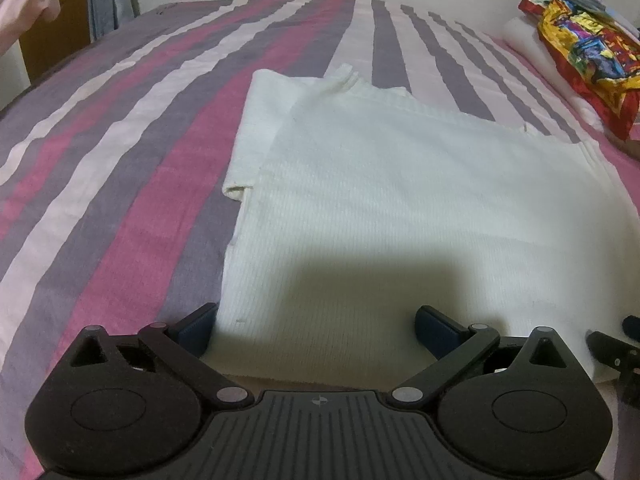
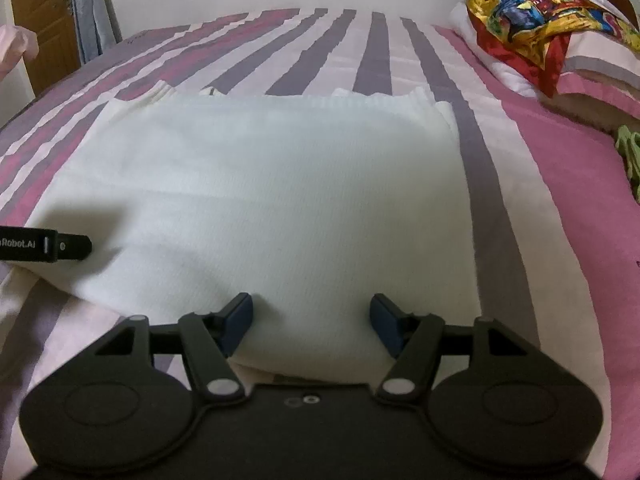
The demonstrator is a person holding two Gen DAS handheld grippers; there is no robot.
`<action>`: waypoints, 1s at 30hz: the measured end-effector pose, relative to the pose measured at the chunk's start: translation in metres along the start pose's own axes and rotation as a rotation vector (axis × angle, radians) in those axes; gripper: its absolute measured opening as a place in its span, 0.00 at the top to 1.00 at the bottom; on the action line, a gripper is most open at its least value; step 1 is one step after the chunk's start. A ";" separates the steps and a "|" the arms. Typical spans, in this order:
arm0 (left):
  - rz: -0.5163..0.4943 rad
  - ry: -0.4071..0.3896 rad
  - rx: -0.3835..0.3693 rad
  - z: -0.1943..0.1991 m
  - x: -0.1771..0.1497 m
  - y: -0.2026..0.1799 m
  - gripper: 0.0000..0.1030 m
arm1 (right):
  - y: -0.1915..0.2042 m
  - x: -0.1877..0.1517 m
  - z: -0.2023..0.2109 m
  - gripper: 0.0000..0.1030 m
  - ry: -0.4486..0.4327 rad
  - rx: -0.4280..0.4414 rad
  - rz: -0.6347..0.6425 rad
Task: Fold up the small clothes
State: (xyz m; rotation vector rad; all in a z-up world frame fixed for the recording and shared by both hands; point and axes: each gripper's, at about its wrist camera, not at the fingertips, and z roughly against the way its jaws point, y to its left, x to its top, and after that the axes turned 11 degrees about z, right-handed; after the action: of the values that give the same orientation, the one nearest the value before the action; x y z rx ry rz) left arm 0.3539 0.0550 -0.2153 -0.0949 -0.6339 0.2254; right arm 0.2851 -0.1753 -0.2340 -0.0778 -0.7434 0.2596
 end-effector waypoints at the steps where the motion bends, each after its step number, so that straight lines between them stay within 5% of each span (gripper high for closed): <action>1: -0.002 -0.001 -0.001 0.001 -0.001 0.000 0.02 | 0.000 -0.001 0.000 0.37 -0.001 0.001 -0.001; 18: 0.148 0.025 -0.080 0.024 0.000 0.037 0.02 | -0.006 0.000 0.016 0.30 -0.038 0.040 -0.070; 26: 0.221 -0.052 -0.106 0.031 0.001 0.061 0.02 | -0.003 -0.003 0.027 0.26 -0.050 0.056 -0.083; 27: 0.222 -0.063 -0.109 0.031 0.002 0.063 0.04 | -0.002 -0.003 0.029 0.25 -0.055 0.057 -0.081; 28: 0.221 -0.056 -0.117 0.028 0.003 0.065 0.25 | -0.003 -0.002 0.029 0.25 -0.058 0.059 -0.080; 30: 0.230 -0.009 -0.138 0.019 0.004 0.069 0.40 | -0.002 -0.002 0.029 0.25 -0.057 0.063 -0.083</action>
State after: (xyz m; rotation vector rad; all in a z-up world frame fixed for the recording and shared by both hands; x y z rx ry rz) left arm 0.3330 0.1230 -0.2087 -0.3006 -0.6474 0.4039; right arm 0.2643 -0.1781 -0.2141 0.0205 -0.7927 0.2062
